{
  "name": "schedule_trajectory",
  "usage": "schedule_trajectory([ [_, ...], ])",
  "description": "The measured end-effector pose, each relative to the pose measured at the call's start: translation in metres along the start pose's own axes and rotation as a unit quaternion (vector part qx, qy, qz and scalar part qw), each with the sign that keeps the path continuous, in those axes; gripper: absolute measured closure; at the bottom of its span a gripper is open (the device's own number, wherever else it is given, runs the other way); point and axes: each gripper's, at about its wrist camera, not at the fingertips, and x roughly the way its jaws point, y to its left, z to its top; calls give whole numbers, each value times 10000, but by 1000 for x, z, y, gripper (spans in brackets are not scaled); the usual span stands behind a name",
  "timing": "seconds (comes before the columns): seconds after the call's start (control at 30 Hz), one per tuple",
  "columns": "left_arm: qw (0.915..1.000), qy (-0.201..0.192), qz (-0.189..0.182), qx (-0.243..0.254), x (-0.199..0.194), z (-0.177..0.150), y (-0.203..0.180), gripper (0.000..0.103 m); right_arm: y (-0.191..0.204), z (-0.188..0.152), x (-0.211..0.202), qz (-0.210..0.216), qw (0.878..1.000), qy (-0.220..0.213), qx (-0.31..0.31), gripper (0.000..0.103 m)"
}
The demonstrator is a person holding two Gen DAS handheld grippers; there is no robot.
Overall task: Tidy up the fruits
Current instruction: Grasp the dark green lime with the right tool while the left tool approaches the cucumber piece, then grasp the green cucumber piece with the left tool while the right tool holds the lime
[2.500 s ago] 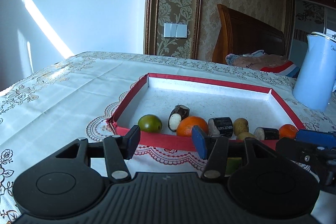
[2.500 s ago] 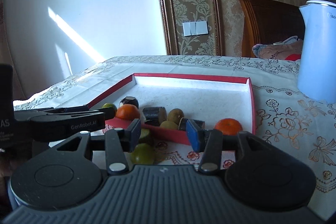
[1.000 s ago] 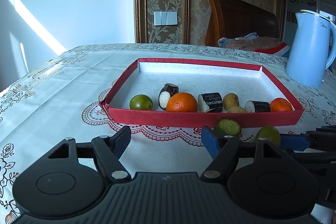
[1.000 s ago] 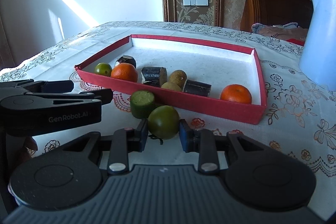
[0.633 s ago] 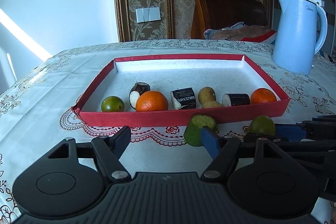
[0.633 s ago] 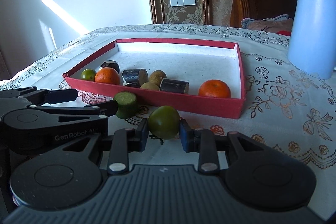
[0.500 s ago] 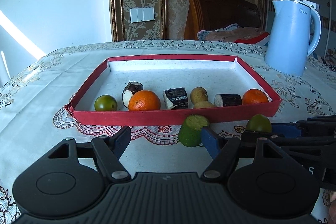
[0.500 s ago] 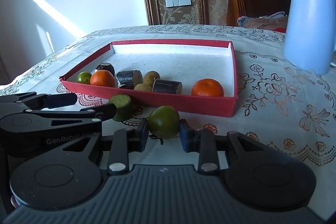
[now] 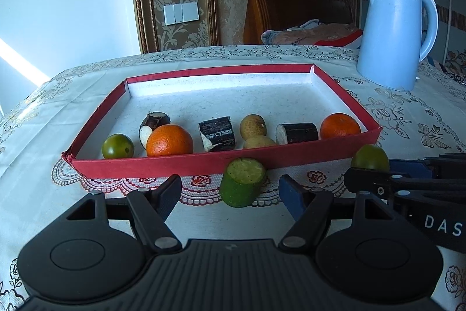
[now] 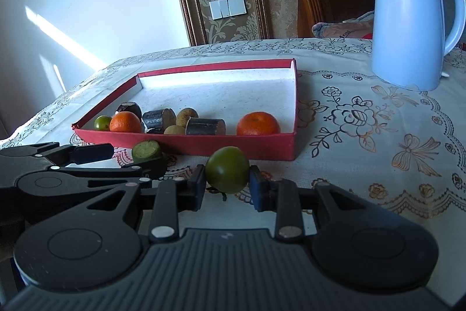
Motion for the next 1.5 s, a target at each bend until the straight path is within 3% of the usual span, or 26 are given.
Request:
schedule_trajectory([
  [0.23,9992,187,26,-341,13,4,7,31,-2,-1,1,7,10000,-22,66,73],
  [0.3,9993,198,-30,-331,14,4,7,45,-3,-1,2,8,10000,-24,78,73],
  [0.57,9997,13,-126,-197,7,2,1,69,-4,-3,2,-23,9999,-24,123,73],
  [0.87,9996,-185,-60,-188,-2,0,0,72,-3,-3,5,-56,9999,32,109,73],
  [1.13,9977,-621,225,-146,-18,-2,-1,72,0,-3,6,-121,9999,43,24,73],
  [1.5,9944,-845,479,-405,-28,-4,17,72,18,-2,5,-50,9999,-30,-88,73],
])
